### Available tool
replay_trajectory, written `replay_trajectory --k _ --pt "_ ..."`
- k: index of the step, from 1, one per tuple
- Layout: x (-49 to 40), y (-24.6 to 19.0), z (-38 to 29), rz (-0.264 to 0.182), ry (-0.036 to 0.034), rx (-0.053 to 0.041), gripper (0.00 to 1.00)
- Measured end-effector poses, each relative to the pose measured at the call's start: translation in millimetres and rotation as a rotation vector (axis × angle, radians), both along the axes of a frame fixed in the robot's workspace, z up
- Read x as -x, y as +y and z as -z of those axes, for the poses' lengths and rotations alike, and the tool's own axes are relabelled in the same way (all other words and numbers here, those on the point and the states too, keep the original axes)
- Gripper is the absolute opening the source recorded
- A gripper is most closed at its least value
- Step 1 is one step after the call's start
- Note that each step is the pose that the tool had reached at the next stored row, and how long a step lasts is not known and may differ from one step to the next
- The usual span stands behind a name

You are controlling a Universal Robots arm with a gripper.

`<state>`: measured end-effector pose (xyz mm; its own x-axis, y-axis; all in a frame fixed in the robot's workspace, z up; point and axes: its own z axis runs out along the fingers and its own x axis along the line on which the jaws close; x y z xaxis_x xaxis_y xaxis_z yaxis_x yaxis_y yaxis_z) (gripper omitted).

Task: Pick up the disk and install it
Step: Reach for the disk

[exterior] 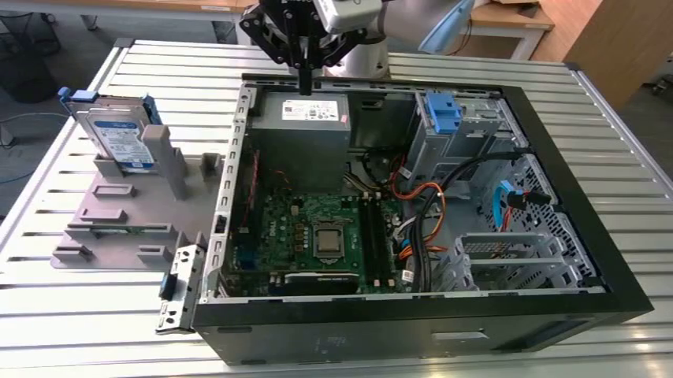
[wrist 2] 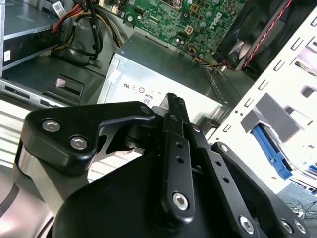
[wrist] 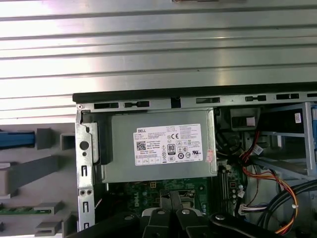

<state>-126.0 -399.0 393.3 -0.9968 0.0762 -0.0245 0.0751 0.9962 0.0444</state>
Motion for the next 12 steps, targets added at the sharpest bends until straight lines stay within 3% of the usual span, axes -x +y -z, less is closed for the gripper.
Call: replay_trajectory --k 12 --pt "18.8 0.3 1.3 0.0 -0.0004 0.0001 0.11"
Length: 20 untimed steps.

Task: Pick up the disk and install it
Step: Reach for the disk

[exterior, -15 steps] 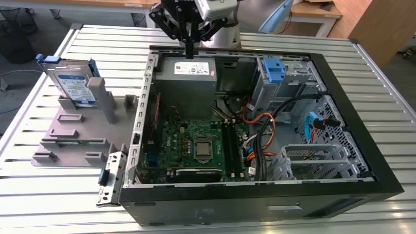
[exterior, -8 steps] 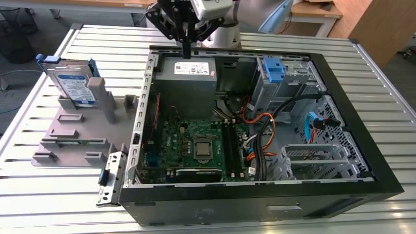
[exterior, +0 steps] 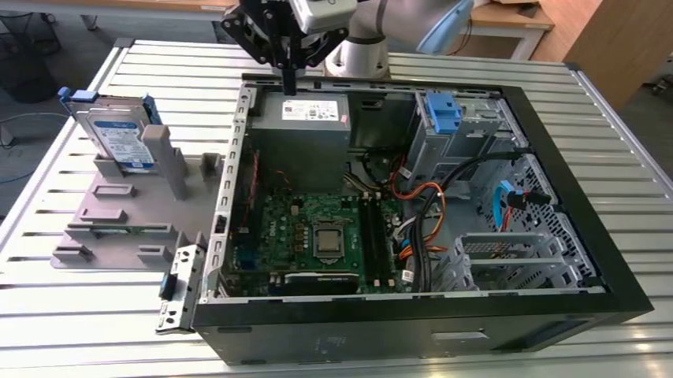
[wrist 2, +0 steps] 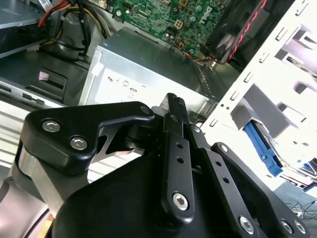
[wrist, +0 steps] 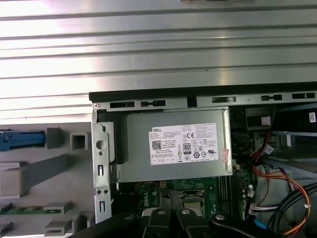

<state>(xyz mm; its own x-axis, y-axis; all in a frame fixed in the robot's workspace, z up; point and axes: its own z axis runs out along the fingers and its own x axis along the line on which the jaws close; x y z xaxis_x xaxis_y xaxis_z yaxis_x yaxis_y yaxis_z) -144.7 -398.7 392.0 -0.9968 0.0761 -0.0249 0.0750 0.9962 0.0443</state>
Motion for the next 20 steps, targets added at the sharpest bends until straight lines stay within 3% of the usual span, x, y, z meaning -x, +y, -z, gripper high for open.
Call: replay_trajectory --k 6,20 --pt "9.3 0.2 0.8 0.0 -0.0001 -0.0002 0.11" --pt "14.4 0.2 0.9 0.0 -0.0002 -0.0001 0.11"
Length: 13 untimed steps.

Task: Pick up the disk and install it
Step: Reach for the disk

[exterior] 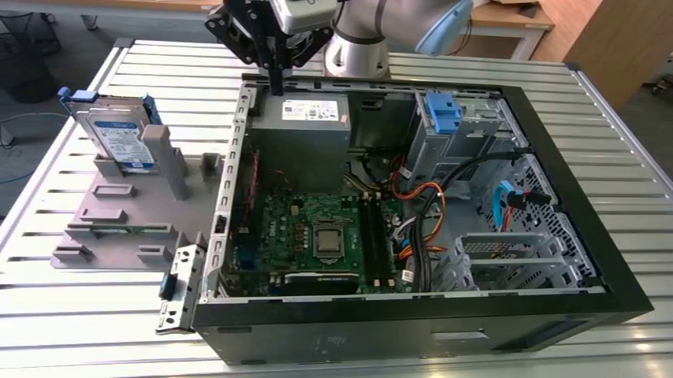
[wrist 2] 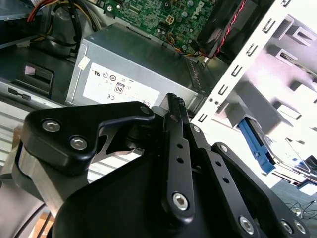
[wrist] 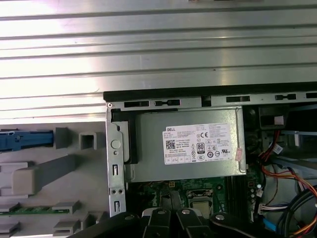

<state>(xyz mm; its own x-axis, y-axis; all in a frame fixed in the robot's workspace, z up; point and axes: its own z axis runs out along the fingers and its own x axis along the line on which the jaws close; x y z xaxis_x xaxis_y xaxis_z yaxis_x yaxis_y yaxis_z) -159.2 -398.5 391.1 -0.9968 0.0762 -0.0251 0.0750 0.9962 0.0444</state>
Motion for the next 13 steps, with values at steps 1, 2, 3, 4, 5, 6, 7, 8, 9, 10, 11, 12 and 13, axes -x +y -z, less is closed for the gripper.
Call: replay_trajectory --k 1,2,3,4,5,6,7,8,9,10,11,12,13 --pt "0.3 0.0 0.0 0.0 0.0 0.0 0.11" --pt "0.6 0.0 0.0 0.0 0.0001 0.0001 0.11" --pt "0.9 0.0 0.0 0.0 0.0 0.0 0.11" --pt "1.2 0.0 0.0 0.0 0.0 0.0 0.11" --pt "1.5 0.0 0.0 0.0 0.0 0.0 0.11" --pt "1.8 0.0 0.0 0.0 0.0001 0.0 0.11" --pt "2.2 0.0 0.1 0.0 0.0 0.0 0.11" --pt "2.7 0.0 0.1 0.0 0.0 0.0 0.11" --pt "3.2 0.0 0.1 0.0 0.0 0.0 0.11" --pt "3.7 0.0 0.1 0.0 0.0 0.0 0.11" --pt "4.4 0.0 0.1 0.0 0.0 0.0 0.11" --pt "5.0 0.0 0.1 0.0 0.0 0.0001 0.11" --pt "5.6 0.0 0.2 0.0 0.0 0.0 0.11"
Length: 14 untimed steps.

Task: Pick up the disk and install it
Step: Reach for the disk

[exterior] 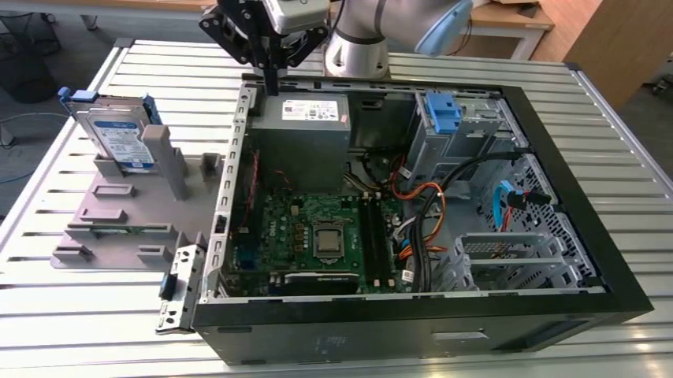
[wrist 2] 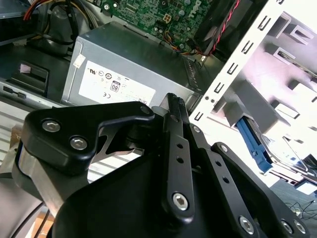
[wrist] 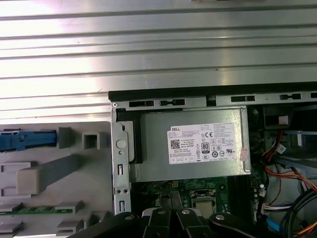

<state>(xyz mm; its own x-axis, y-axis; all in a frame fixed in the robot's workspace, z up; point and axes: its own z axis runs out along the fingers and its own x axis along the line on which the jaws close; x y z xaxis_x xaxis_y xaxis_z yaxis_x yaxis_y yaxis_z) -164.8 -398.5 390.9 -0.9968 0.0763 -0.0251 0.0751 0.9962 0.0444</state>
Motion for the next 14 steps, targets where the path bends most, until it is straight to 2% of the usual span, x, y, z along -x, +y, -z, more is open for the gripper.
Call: replay_trajectory --k 14 --pt "3.6 0.0 0.2 0.0 0.0 0.0 0.11"
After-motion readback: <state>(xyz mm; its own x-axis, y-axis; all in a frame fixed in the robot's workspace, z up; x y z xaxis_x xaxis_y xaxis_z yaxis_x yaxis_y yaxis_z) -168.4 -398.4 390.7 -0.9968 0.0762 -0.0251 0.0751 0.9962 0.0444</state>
